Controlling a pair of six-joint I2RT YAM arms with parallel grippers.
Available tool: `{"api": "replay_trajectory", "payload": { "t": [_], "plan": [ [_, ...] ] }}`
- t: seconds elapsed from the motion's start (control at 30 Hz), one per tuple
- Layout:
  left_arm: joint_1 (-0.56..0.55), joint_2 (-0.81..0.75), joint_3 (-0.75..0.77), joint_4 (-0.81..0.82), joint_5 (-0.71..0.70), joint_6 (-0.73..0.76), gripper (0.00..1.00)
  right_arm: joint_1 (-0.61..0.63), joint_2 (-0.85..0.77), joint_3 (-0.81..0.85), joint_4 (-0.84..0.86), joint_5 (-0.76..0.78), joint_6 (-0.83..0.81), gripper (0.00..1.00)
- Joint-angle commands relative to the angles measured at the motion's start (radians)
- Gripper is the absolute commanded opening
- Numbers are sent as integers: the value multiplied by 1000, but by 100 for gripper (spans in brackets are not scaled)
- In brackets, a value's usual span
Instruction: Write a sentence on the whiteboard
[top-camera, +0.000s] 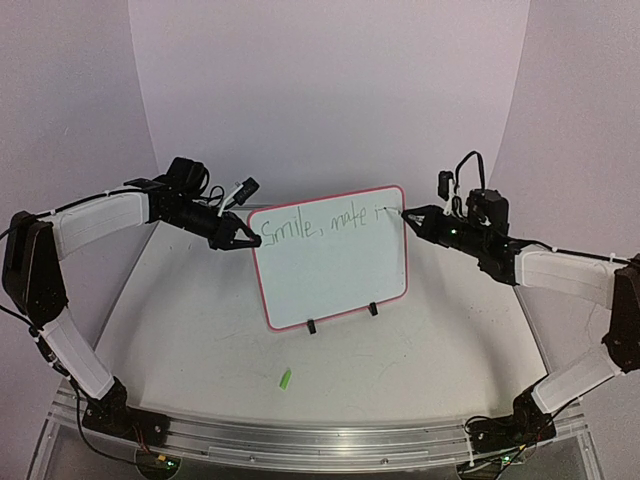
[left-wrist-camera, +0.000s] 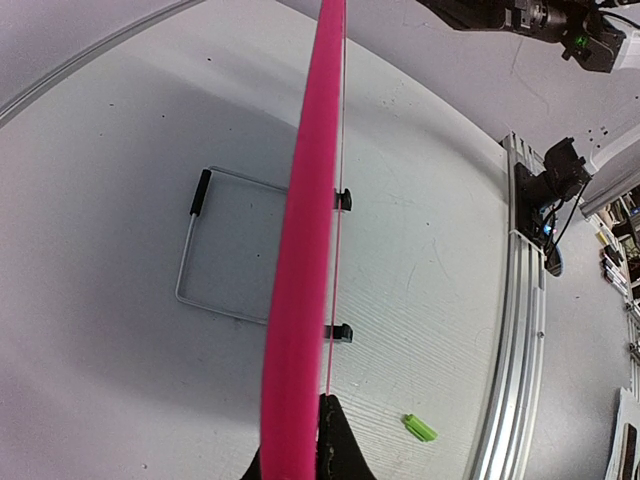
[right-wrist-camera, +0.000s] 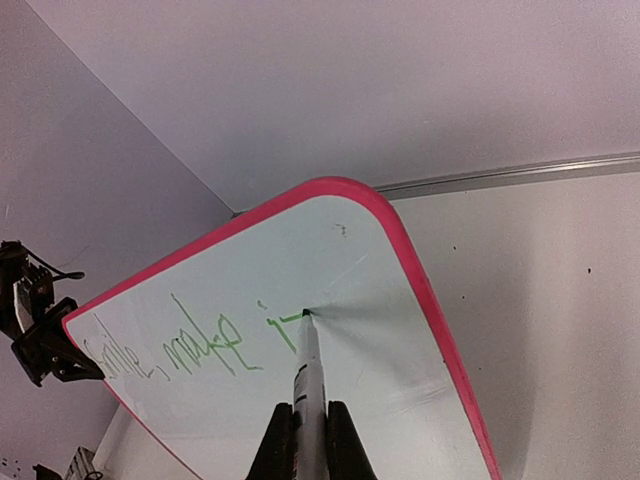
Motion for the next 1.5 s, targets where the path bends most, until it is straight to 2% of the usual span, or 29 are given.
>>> {"api": "replay_trajectory", "payload": {
  "t": [0.0, 0.23, 0.57, 1.0, 1.47],
  "plan": [
    [2, 11, 12, -5, -139, 90, 0, -2, -38, -15, 26, 30, 9, 0],
    [2, 10, 12, -4, -139, 90, 0, -2, -100, -26, 26, -19, 17, 0],
    [2, 5, 12, -5, -142, 90, 0, -2, -12, 51, 31, -74, 10, 0],
    [2, 4, 12, -5, -142, 90, 0, -2, 14, 45, 34, -25, 5, 0],
    [2, 4, 12, -6, -141, 91, 0, -2, 9, -42, 26, -15, 21, 0]
  ]
}}
